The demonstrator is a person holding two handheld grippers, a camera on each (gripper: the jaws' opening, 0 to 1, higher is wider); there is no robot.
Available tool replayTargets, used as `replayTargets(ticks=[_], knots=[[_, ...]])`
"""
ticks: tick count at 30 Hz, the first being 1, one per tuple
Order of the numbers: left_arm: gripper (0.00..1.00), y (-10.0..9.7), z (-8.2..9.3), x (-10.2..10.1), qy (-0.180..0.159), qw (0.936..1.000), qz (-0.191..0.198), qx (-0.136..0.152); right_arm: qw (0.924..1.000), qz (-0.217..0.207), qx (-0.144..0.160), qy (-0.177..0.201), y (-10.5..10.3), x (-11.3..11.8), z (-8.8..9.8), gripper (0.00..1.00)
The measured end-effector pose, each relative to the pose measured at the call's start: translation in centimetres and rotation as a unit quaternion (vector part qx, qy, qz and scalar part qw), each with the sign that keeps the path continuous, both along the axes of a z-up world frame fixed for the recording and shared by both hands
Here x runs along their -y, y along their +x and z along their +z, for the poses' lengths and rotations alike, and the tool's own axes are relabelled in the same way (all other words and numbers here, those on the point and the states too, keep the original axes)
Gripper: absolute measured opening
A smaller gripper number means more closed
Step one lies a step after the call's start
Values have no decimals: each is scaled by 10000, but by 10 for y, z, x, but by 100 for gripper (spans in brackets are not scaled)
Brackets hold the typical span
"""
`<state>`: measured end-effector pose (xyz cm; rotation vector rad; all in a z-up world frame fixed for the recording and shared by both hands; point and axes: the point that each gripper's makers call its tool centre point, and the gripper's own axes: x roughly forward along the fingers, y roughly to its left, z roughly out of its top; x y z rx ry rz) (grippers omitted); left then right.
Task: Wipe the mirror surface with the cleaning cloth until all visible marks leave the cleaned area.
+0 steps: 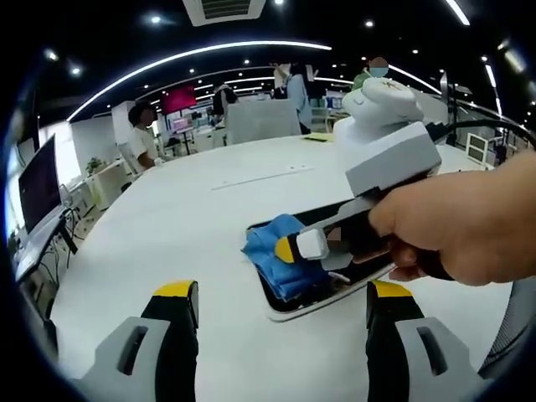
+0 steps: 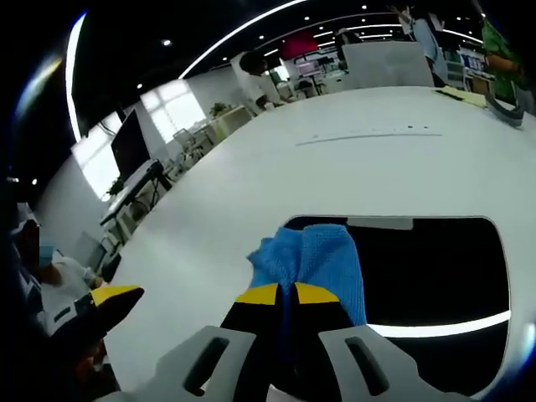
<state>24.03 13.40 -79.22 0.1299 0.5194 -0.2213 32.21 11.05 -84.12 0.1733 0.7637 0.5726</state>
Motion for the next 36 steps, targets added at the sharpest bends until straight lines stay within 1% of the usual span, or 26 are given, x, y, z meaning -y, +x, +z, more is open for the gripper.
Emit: replayTargets(ticks=[10, 18, 25, 36], knots=[[82, 0, 0, -1, 16, 10000, 18, 9, 10000, 66, 19, 32, -1, 0, 0, 1], [83, 0, -1, -5, 113, 9999, 78, -10, 9999, 128, 8, 84, -10, -1, 0, 1], [83, 0, 0, -5, 117, 9999, 80, -5, 9997, 187, -7, 136, -18, 0, 0, 1], [82, -1, -1, -2, 111, 9999, 24, -24, 9993, 323, 132, 111, -25, 3, 1, 1]])
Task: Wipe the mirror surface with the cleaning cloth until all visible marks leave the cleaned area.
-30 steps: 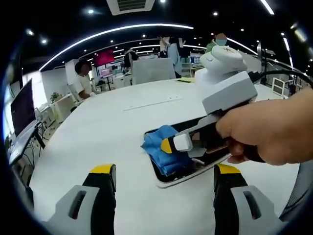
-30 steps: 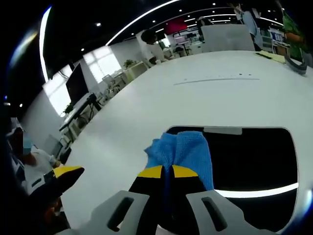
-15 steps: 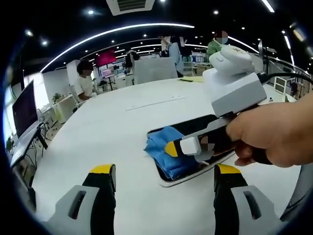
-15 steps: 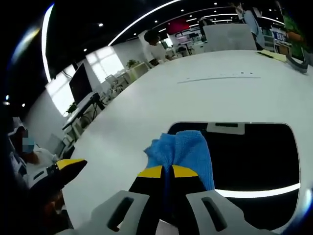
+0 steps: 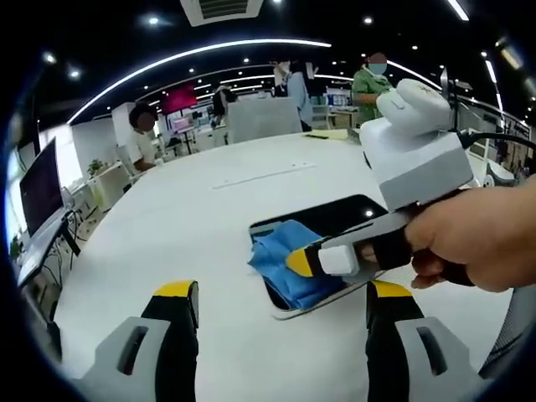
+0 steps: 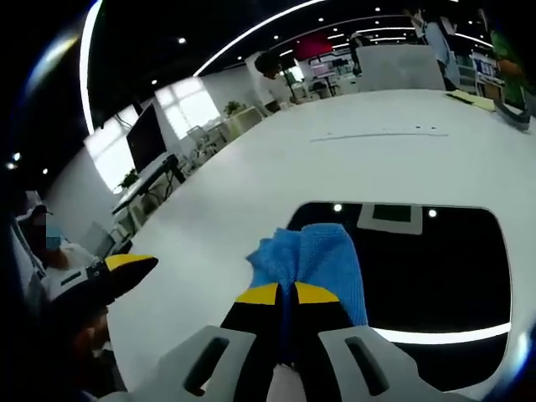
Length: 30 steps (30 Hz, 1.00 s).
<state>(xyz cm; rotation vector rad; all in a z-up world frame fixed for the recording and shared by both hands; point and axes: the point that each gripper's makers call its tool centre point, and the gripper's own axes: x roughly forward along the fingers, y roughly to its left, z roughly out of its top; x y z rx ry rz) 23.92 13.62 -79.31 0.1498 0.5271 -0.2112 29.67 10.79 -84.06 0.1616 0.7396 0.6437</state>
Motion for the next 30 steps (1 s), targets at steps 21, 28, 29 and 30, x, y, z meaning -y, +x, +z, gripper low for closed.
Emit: replayTargets(ticks=[21, 28, 29, 30], knots=[[83, 0, 0, -2, 40, 10000, 32, 1, 9999, 90, 77, -55, -2, 6, -1, 1], [83, -1, -1, 0, 46, 10000, 4, -19, 9999, 28, 130, -62, -5, 18, -1, 1], [83, -1, -1, 0, 45, 10000, -1, -17, 9999, 20, 129, -57, -6, 19, -1, 1], [83, -1, -1, 0, 48, 10000, -5, -18, 9999, -2, 132, -55, -6, 22, -1, 1]])
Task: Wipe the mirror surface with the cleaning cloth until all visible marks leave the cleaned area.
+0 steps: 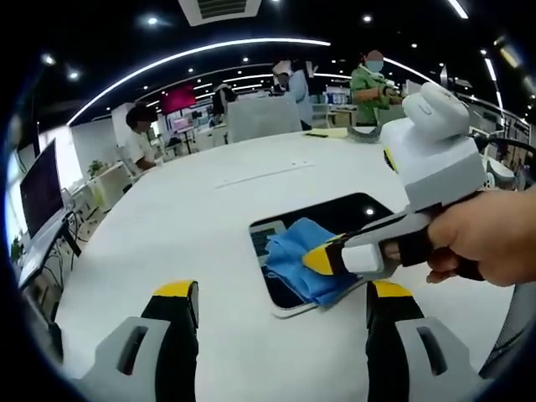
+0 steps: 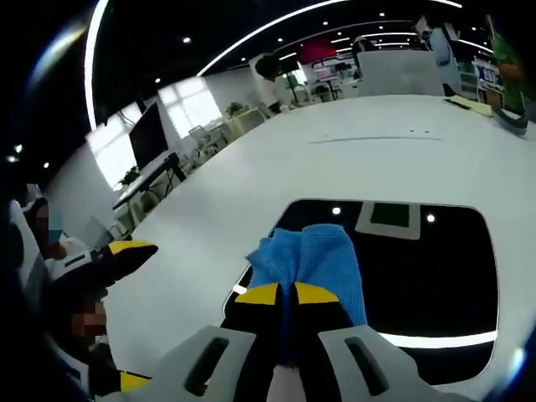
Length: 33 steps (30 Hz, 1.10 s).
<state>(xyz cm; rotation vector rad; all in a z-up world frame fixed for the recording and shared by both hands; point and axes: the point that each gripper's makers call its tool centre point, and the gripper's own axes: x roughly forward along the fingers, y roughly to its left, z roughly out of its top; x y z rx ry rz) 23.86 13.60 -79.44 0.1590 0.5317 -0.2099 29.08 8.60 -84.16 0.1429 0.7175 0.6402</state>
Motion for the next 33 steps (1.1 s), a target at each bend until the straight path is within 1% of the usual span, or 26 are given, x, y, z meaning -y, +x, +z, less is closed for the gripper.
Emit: replayTargets(ticks=[12, 27, 30, 33], knots=[[83, 0, 0, 3, 4, 10000, -50, -7, 9996, -262, 44, 32, -3, 26, 0, 1], [82, 0, -2, 8, -19, 9999, -155, -39, 9994, -311, 128, 10, -2, 25, 0, 1], [82, -1, -3, 8, -17, 9999, -148, -52, 9994, -279, 199, -90, -2, 26, 0, 1], [82, -1, -3, 7, -24, 9999, -138, -40, 9994, -306, 179, -62, -2, 30, 0, 1]])
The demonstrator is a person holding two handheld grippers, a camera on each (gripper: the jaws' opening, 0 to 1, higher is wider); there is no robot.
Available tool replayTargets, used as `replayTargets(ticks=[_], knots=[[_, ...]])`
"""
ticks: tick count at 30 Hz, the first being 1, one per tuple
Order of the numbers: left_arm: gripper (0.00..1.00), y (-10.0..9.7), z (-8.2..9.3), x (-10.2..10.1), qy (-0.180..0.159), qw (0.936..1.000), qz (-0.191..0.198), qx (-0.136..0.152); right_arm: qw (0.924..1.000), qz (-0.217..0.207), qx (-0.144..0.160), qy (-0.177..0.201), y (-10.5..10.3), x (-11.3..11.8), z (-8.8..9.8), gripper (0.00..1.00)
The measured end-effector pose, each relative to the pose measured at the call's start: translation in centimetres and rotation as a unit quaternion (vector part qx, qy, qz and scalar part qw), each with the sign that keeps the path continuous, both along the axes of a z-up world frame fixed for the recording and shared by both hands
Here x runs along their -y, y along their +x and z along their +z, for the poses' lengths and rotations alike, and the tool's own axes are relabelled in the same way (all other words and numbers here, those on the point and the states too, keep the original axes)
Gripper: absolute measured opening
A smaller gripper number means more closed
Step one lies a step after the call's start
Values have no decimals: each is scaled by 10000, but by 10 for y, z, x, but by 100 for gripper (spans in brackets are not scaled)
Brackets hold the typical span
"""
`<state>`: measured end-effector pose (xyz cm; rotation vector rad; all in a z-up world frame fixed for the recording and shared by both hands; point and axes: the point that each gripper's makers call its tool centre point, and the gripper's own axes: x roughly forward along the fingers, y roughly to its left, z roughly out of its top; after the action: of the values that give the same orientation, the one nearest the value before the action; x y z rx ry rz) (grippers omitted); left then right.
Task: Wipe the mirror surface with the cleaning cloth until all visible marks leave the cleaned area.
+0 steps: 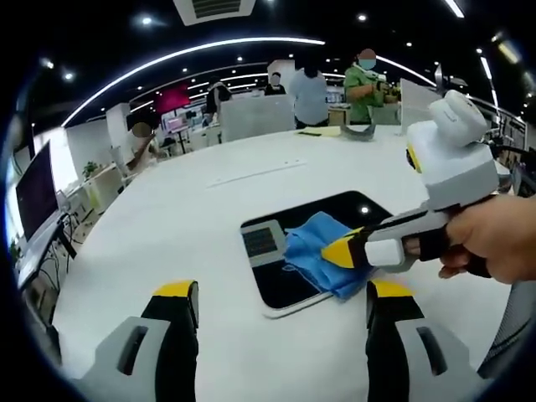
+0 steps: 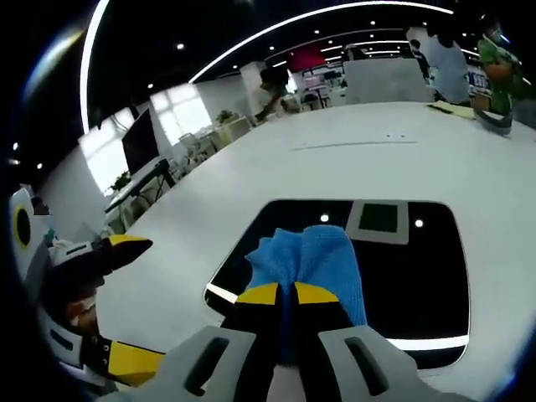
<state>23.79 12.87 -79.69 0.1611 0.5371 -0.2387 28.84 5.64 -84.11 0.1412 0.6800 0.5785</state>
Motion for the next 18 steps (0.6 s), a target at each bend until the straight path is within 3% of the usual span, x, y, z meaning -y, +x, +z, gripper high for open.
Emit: replayTargets(ticks=[18], knots=[[82, -1, -1, 5, 14, 10000, -80, -26, 9995, -291, -34, 80, -3, 36, 0, 1]])
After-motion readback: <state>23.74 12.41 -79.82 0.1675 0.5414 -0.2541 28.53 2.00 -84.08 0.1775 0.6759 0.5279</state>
